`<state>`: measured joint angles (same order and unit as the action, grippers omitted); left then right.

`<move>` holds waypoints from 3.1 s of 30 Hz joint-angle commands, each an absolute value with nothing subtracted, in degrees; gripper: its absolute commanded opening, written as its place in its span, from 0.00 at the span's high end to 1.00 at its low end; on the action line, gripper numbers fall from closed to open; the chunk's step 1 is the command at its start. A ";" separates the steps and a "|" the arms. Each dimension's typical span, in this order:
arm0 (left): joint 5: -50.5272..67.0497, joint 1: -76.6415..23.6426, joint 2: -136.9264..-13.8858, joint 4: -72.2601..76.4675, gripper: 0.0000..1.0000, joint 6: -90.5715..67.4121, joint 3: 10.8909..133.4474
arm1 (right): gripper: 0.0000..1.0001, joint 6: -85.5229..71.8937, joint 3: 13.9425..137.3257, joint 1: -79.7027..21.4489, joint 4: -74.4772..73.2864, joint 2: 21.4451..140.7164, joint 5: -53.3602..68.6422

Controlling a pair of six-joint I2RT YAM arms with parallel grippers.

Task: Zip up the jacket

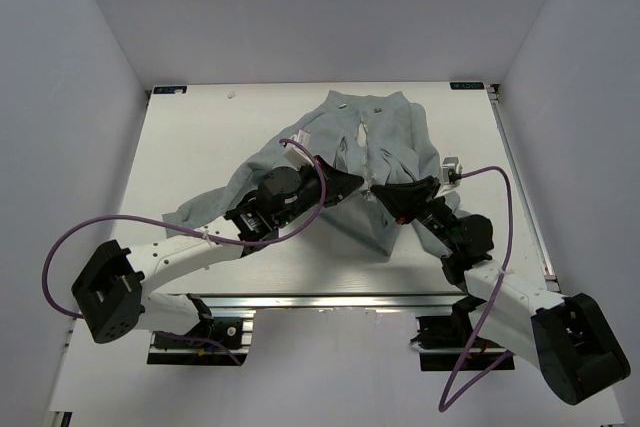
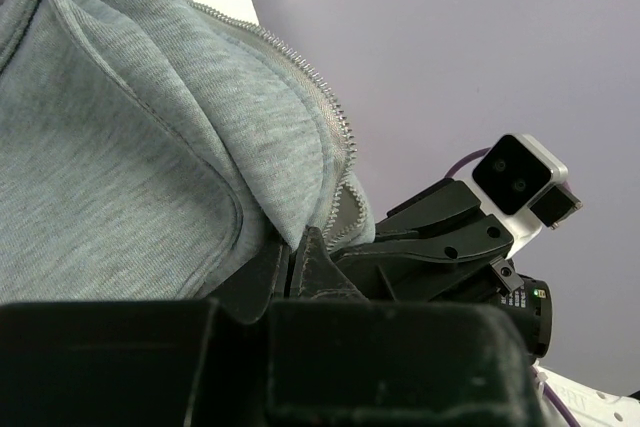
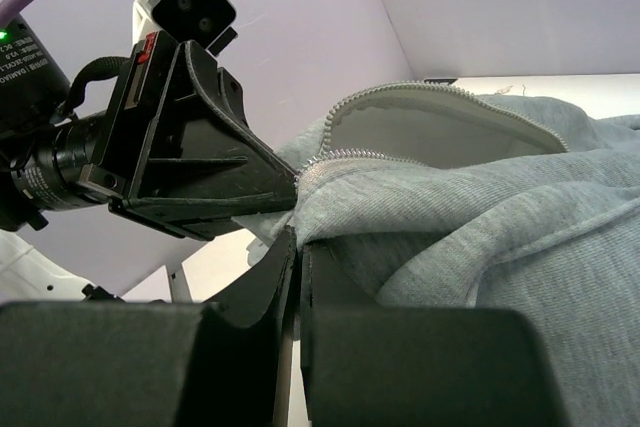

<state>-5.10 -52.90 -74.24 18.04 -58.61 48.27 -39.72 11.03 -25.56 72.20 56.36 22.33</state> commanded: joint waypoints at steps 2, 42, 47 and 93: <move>-3.87 -53.35 -72.60 19.95 1.00 -59.24 47.90 | 1.00 -40.43 12.39 -25.58 87.80 56.51 21.27; -3.96 -53.35 -73.65 20.48 1.00 -59.94 48.34 | 1.00 -43.41 12.30 -25.66 92.81 57.30 19.95; -4.30 -53.53 -74.00 20.74 1.00 -59.94 48.16 | 1.00 -44.65 12.04 -25.66 95.27 58.80 20.39; -14.68 -54.67 -73.48 24.70 1.00 -57.84 52.38 | 1.00 -25.93 20.21 -27.69 74.80 53.96 15.38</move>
<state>-13.34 -54.13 -73.84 21.52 -59.35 48.95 -28.80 16.93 -27.20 71.68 54.30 16.23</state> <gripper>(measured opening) 0.036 0.023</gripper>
